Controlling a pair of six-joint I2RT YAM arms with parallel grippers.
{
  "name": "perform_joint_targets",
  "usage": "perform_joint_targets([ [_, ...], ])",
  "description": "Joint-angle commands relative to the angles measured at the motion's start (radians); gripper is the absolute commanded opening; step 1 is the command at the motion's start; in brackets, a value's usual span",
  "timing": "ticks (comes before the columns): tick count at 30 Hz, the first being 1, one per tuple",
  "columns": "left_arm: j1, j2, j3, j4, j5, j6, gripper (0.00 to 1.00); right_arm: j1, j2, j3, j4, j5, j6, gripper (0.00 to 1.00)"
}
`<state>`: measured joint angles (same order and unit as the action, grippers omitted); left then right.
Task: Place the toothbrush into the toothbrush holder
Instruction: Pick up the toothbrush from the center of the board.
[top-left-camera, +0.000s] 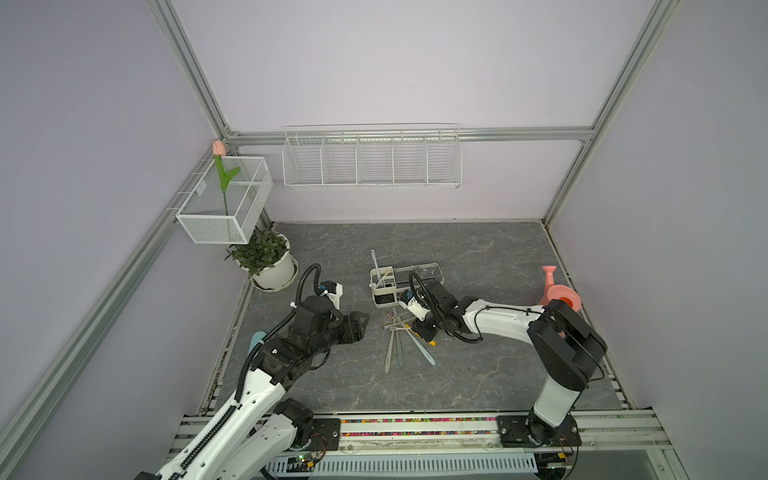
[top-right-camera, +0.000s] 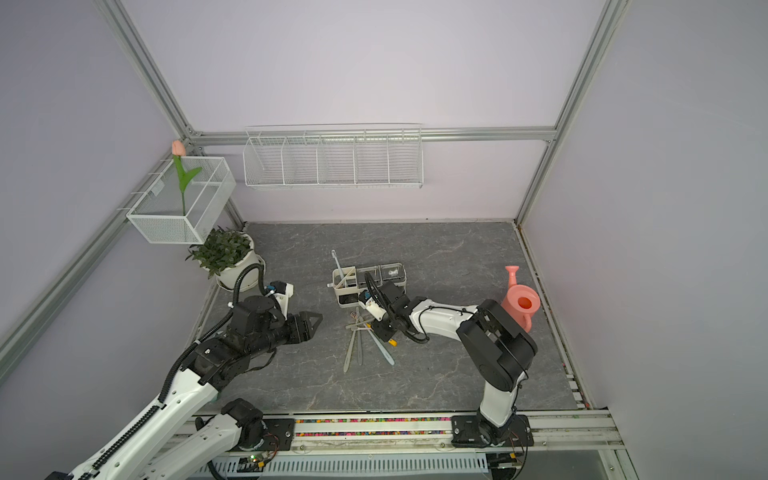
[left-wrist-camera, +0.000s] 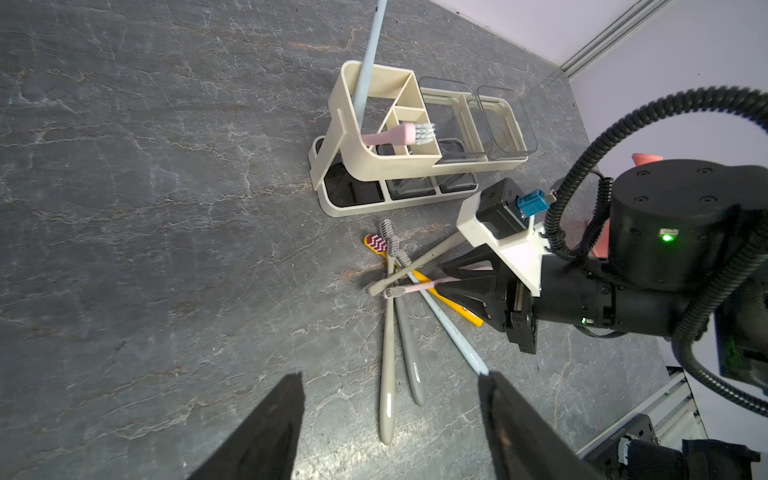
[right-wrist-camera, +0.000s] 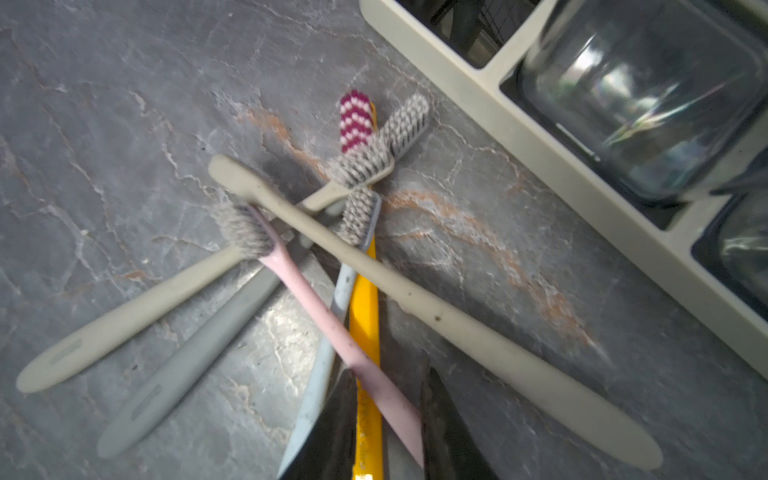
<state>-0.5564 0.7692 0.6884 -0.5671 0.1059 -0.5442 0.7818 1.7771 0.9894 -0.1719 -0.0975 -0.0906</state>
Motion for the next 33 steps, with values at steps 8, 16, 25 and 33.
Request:
perform_joint_targets([
  [8,0.003,-0.051,0.028,-0.043,-0.009,0.000,0.71,-0.004,0.011,-0.001,-0.075,-0.023,-0.033,0.27],
  [16,0.002,-0.061,0.028,-0.048,-0.006,-0.002,0.71,-0.004,0.017,0.007,-0.089,-0.031,-0.034,0.20],
  [25,0.003,-0.073,0.020,-0.046,-0.001,-0.019,0.71,-0.003,-0.064,-0.034,-0.049,-0.057,0.004,0.16],
  [33,0.001,-0.076,0.005,-0.024,0.015,-0.030,0.71,-0.003,-0.167,-0.073,-0.034,-0.054,0.032,0.13],
])
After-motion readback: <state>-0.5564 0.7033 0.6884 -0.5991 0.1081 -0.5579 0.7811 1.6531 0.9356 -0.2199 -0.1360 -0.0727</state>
